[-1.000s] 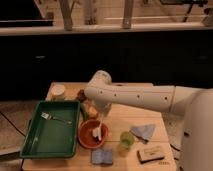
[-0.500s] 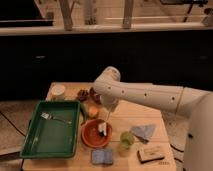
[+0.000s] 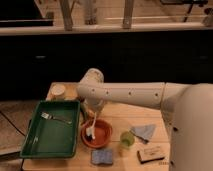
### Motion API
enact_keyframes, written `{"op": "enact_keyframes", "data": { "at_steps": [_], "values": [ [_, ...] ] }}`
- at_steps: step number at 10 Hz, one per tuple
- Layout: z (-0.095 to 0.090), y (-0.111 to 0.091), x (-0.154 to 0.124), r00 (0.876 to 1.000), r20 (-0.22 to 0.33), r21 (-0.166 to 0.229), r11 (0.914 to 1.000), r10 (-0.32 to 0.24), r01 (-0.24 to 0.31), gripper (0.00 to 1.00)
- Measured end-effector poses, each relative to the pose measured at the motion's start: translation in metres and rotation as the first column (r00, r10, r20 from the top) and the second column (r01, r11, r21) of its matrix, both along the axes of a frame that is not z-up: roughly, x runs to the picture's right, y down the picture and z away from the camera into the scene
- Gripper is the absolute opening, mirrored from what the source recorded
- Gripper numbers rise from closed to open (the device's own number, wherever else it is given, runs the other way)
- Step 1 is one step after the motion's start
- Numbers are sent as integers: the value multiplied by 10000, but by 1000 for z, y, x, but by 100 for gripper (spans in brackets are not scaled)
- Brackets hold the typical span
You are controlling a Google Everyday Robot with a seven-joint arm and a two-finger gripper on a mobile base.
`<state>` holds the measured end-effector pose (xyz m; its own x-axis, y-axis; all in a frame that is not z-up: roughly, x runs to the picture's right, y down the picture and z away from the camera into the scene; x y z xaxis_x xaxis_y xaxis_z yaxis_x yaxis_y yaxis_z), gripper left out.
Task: Wipe red bowl with brush
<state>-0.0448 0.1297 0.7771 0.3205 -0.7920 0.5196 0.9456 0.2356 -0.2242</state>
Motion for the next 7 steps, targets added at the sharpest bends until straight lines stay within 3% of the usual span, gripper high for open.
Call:
{"op": "enact_keyframes", "data": {
  "at_steps": [2, 4, 7],
  "values": [
    [0, 4, -3, 9999, -131, -81, 9999, -79, 77, 3],
    [3, 4, 13, 9992, -401, -113, 9999, -28, 23, 3],
    [11, -2, 73, 9949, -999, -88, 9999, 137, -147, 3]
  ]
}}
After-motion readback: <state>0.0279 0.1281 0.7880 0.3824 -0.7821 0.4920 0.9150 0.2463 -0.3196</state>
